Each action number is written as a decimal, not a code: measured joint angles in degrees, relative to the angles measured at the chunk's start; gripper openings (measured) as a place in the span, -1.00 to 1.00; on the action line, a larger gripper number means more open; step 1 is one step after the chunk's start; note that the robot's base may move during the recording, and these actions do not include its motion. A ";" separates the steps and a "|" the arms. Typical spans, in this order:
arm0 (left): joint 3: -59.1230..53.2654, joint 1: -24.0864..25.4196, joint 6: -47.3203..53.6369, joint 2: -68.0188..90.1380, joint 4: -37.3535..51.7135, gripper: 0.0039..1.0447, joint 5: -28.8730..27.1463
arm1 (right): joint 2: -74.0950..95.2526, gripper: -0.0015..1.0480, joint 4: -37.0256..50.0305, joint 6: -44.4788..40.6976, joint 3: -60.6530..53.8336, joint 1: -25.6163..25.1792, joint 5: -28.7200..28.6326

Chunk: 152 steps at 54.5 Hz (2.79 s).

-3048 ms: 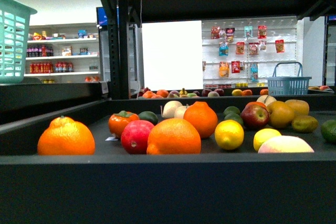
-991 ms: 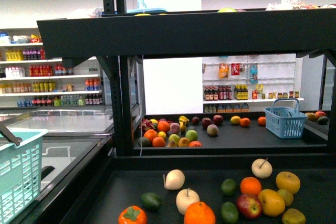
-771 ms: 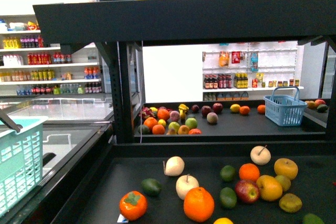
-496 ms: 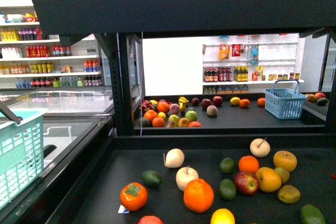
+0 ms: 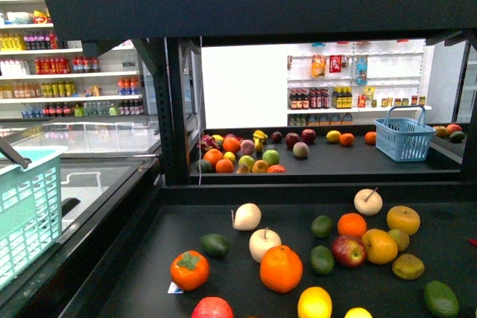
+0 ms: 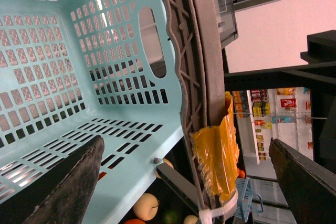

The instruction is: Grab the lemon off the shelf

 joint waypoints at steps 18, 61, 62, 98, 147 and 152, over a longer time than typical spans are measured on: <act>5.55 -1.20 1.40 5.90 -1.44 0.64 -2.64 | 0.00 0.86 0.00 0.00 0.00 0.00 0.00; -19.04 -14.27 29.57 -19.71 -3.08 -0.60 11.21 | 0.00 0.86 0.00 0.00 0.00 0.00 -0.02; -19.10 -15.54 29.59 -19.96 -3.10 -0.60 11.21 | 0.00 0.86 0.00 0.00 0.00 0.00 -0.02; -9.20 -37.64 15.52 -4.70 9.40 -0.71 -2.10 | 0.00 0.86 0.00 0.00 0.00 0.00 0.00; -1.57 -44.85 7.26 5.40 15.39 -0.73 -6.25 | 51.06 0.86 31.17 13.57 8.63 -12.46 -4.17; -1.57 -44.85 7.26 5.40 15.39 -0.74 -6.14 | 65.83 0.86 37.05 13.11 15.47 -16.70 -9.01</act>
